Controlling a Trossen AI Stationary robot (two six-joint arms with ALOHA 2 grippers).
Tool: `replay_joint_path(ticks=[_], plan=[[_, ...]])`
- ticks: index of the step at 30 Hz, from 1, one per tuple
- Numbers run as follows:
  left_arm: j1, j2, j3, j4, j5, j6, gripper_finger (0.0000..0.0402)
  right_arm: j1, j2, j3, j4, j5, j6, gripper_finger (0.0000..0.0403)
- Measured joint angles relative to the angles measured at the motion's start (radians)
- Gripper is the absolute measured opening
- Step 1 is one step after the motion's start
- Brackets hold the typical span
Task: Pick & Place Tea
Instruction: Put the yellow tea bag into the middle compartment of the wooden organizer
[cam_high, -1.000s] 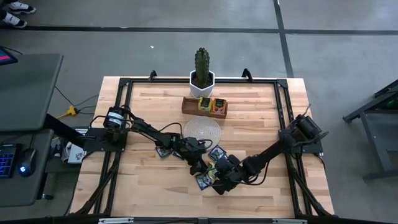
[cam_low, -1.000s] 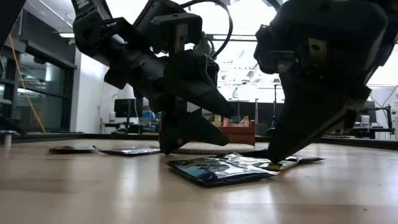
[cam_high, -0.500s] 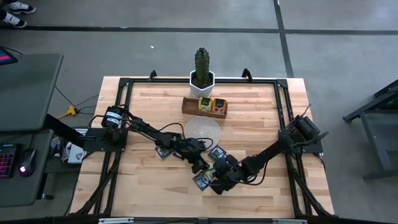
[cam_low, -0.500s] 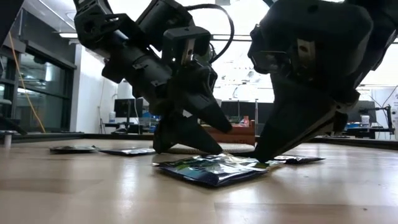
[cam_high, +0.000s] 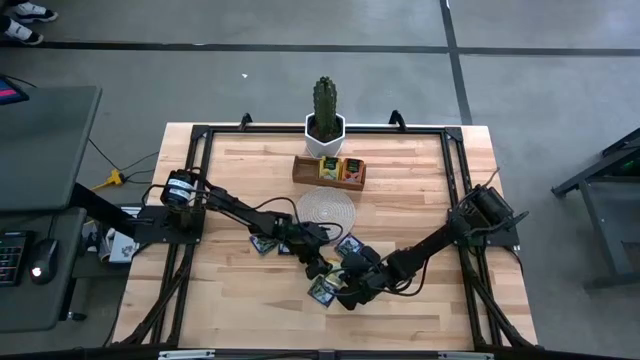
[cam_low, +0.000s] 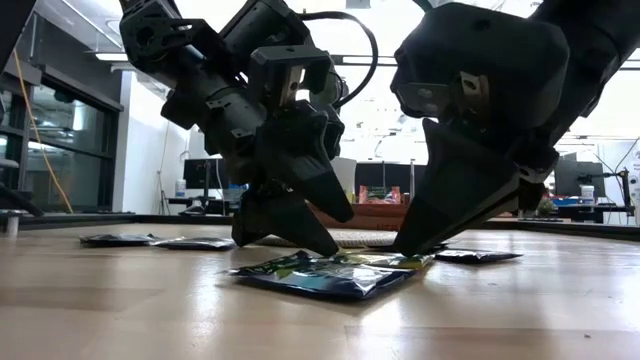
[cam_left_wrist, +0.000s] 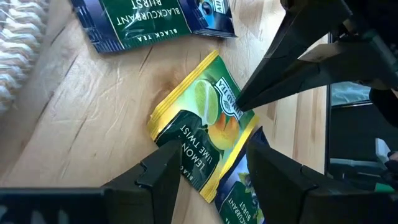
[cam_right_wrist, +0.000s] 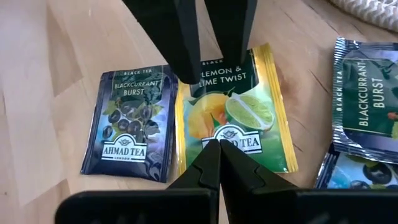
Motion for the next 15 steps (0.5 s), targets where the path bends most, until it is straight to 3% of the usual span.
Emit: replay_joint_path(ticks=[15], plan=[[0.000, -0.016, -0.002, -0.059, 0.012, 0.009, 0.0179, 0.012, 0.008, 0.001, 0.004, -0.017, 0.019, 0.0000]])
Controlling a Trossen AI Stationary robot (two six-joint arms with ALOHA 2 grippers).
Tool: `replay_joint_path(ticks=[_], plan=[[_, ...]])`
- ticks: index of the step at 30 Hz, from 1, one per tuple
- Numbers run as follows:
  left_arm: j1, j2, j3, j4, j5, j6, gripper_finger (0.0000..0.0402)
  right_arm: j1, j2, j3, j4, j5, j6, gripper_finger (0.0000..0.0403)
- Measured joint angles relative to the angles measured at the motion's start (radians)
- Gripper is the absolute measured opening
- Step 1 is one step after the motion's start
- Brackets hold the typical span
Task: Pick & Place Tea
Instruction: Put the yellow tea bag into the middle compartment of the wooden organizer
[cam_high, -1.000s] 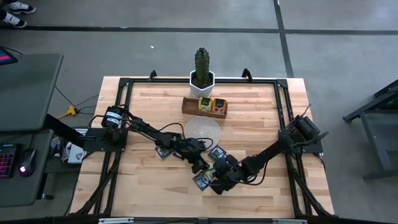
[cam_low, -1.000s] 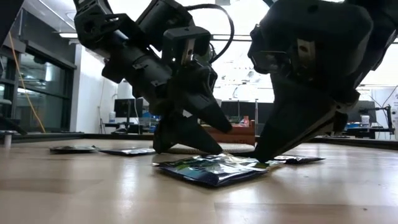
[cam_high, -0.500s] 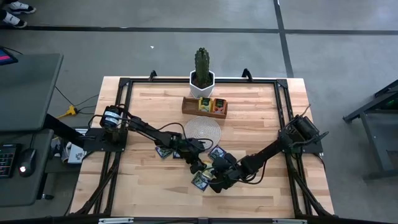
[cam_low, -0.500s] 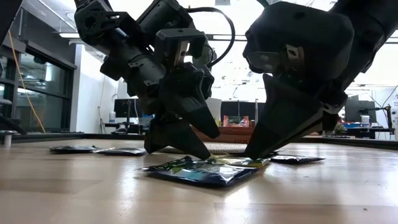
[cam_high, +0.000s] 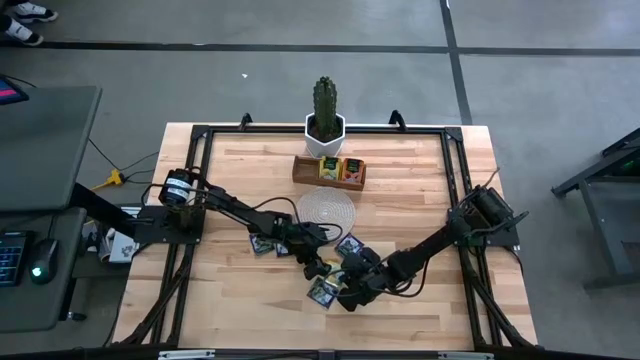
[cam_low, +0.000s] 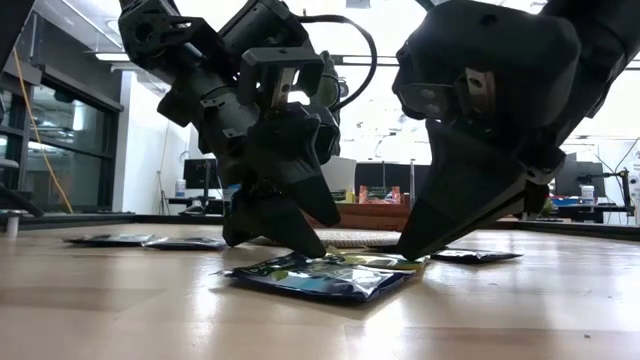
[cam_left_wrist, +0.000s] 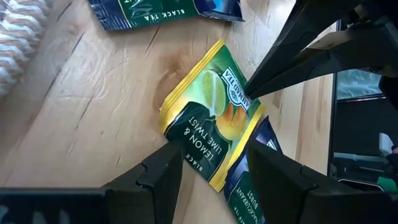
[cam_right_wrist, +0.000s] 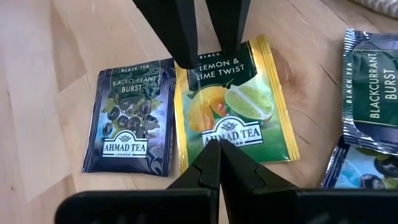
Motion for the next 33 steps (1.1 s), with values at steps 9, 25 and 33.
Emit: replay_joint_path(ticks=[9, 25, 33], plan=[[0.000, -0.001, 0.002, -0.034, -0.003, 0.019, 0.0179, 0.003, 0.000, 0.000, 0.005, -0.004, 0.007, 0.0000], [0.000, -0.001, 0.000, -0.010, 0.007, 0.010, 0.0179, 0.010, 0.002, 0.000, -0.002, 0.035, 0.045, 0.0000], [0.000, 0.001, 0.029, -0.032, 0.021, 0.005, 0.0179, -0.067, 0.004, 0.000, 0.067, 0.016, -0.049, 0.0000]])
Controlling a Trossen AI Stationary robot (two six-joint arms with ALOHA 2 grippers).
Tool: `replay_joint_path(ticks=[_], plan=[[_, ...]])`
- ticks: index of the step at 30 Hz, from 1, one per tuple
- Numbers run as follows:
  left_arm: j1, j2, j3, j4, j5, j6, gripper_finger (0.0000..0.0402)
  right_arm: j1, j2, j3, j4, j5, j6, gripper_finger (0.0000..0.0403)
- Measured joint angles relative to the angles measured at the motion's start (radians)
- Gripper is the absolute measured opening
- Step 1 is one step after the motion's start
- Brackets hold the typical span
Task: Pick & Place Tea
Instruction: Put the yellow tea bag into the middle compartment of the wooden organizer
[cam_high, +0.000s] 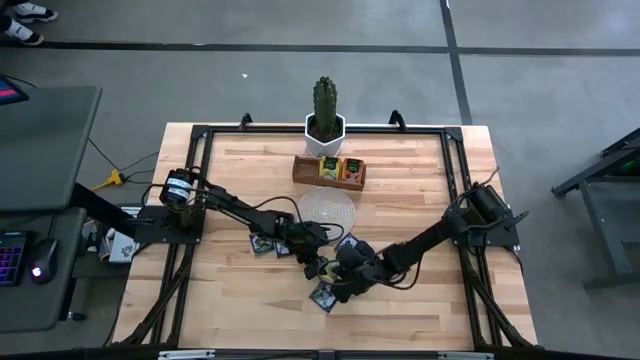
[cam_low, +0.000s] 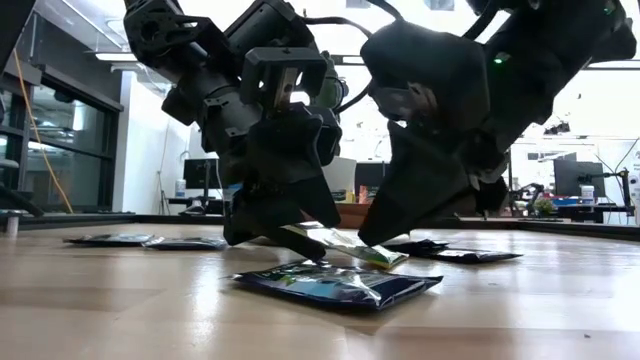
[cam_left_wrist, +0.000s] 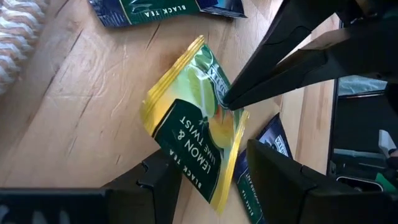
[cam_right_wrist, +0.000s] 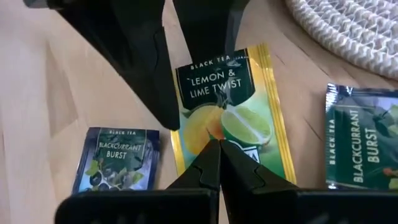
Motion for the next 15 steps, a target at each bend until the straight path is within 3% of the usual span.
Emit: replay_joint_path(ticks=[6, 13, 15], plan=[[0.001, 0.002, 0.007, -0.008, -0.007, 0.022, 0.0158, 0.000, 0.000, 0.000, -0.001, -0.020, -0.013, 0.0000], [-0.001, 0.002, 0.008, -0.034, 0.000, 0.094, 0.0023, 0.014, -0.001, 0.000, -0.006, -0.018, 0.009, 0.0000], [-0.001, 0.002, 0.008, -0.035, -0.001, 0.107, 0.0010, 0.014, -0.001, 0.000, -0.007, -0.017, 0.011, 0.0000]])
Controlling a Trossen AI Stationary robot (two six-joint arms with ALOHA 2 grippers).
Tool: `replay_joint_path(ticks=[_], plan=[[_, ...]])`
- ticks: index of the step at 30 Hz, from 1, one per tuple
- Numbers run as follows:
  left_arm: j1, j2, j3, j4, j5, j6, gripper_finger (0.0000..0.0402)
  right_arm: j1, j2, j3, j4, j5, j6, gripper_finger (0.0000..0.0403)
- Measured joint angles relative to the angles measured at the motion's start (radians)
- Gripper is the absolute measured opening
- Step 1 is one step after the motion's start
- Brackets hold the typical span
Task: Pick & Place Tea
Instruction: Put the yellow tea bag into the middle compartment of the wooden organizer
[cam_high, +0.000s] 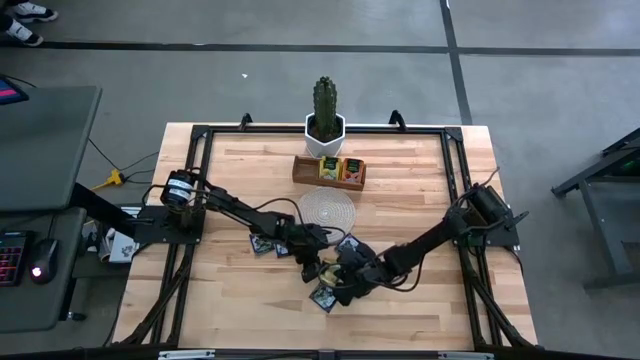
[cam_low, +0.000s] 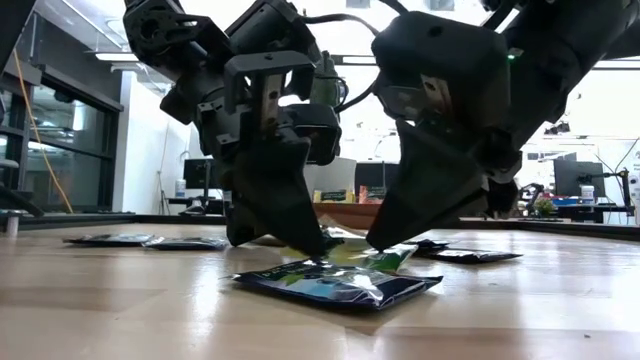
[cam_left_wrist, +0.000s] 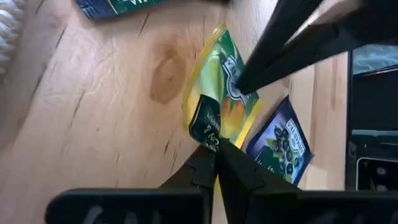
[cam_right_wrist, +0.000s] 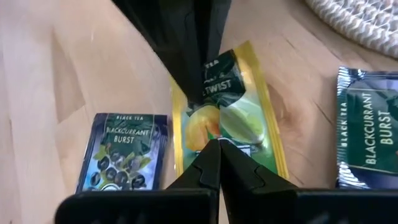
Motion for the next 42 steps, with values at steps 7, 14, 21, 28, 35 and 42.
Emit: replay_joint_path(ticks=[7, 14, 21, 28, 35, 42], plan=[[0.000, 0.000, 0.001, -0.020, 0.000, 0.038, 0.0002, 0.000, -0.012, 0.000, 0.012, -0.013, 0.001, 0.0000], [0.001, -0.040, -0.001, -0.057, -0.024, 0.123, 0.0001, 0.020, -0.143, 0.000, -0.062, 0.055, -0.017, 0.0000], [0.033, -0.160, -0.006, -0.213, -0.124, 0.276, 0.0000, 0.043, -0.338, 0.000, -0.410, 0.115, 0.110, 0.0000], [0.101, -0.300, 0.058, -0.444, -0.183, 0.536, 0.0000, 0.089, -0.473, 0.001, -0.763, 0.125, 0.340, 0.0000], [0.189, -0.303, 0.390, -0.869, -0.273, 0.993, 0.0000, 0.114, -0.482, 0.001, -0.818, 0.101, 0.380, 0.0000], [0.289, -0.241, 0.658, -1.166, -0.414, 1.232, 0.0000, 0.153, -0.481, 0.000, -0.899, 0.064, 0.496, 0.0000]])
